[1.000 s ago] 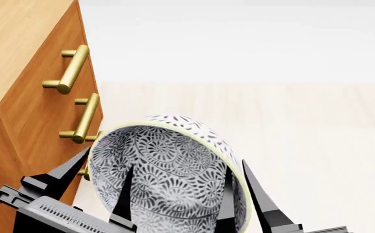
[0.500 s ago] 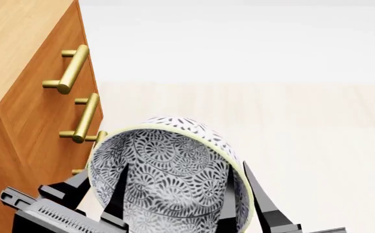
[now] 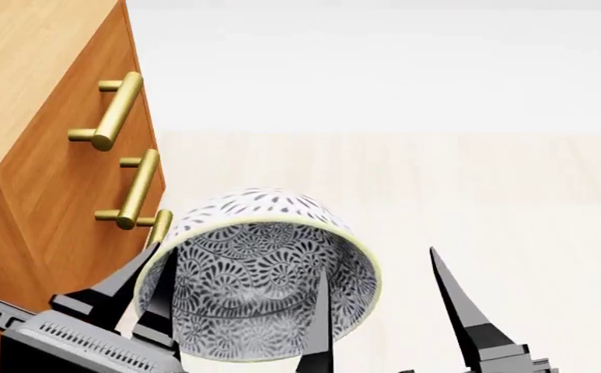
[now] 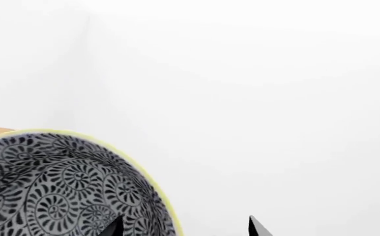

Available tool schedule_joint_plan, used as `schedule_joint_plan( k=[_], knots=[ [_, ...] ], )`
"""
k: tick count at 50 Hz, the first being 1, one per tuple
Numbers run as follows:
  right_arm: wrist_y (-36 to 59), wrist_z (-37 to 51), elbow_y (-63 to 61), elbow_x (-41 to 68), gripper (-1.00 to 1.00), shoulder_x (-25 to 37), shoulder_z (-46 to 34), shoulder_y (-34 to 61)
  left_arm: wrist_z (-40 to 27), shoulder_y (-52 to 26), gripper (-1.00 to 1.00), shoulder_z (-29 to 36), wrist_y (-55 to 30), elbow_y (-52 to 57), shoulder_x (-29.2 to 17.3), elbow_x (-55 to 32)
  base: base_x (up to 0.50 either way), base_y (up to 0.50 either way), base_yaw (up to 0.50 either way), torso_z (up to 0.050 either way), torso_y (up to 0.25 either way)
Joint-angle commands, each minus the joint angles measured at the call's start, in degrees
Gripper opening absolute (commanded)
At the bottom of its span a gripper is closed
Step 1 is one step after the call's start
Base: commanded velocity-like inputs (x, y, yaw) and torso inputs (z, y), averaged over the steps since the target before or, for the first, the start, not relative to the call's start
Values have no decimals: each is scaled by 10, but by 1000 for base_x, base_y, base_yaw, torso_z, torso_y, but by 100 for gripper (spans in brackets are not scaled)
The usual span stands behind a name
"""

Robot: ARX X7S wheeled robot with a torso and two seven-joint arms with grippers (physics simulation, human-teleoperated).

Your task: Put the bowl on top of the cabinet.

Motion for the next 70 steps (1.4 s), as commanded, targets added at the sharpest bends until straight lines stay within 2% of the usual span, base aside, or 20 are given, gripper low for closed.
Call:
schedule_joint_plan(
  k=[1,9,18,28,37,47,58,64,66,68,70],
  knots=[
    [14,-10,1,-17,100,2,-14,4,-5,3,-100,-7,11,-5,0,4,0,0,0,0,0],
    [6,-6,7,-22,100,2,-14,-2,5,-2,-100,-14,6,-13,2,-16,0,0,0,0,1],
    [-71,-1,42,13,100,7,10,-35,19,-24,-100,-14,2,-41,13,-30,0,0,0,0,0],
    [-185,2,83,59,100,20,49,-90,9,-73,-100,22,-54,-68,41,-11,0,0,0,0,0],
    [-297,-13,156,96,100,-5,70,-118,-17,-128,-100,57,-128,-86,63,22,0,0,0,0,1],
    [-394,-61,240,208,100,-31,88,-125,-26,-178,-100,85,-196,-92,79,40,0,0,0,0,0],
    [-409,-76,251,240,100,-33,96,-125,-18,-258,-100,107,-244,-124,96,56,0,0,0,1,1],
    [-405,-79,255,241,100,-36,95,-121,-10,-314,-100,123,-301,-113,108,60,0,0,0,0,0],
    [-405,-81,253,242,100,-36,94,-123,0,-328,-100,105,-321,-121,121,46,0,0,0,0,0],
    [-404,-83,254,241,100,-37,94,-121,17,-351,-100,115,-331,-129,122,40,0,0,0,0,0],
    [-402,-84,255,244,100,-38,93,-120,35,-359,-100,87,-345,-130,135,16,0,0,0,0,0]
  ],
)
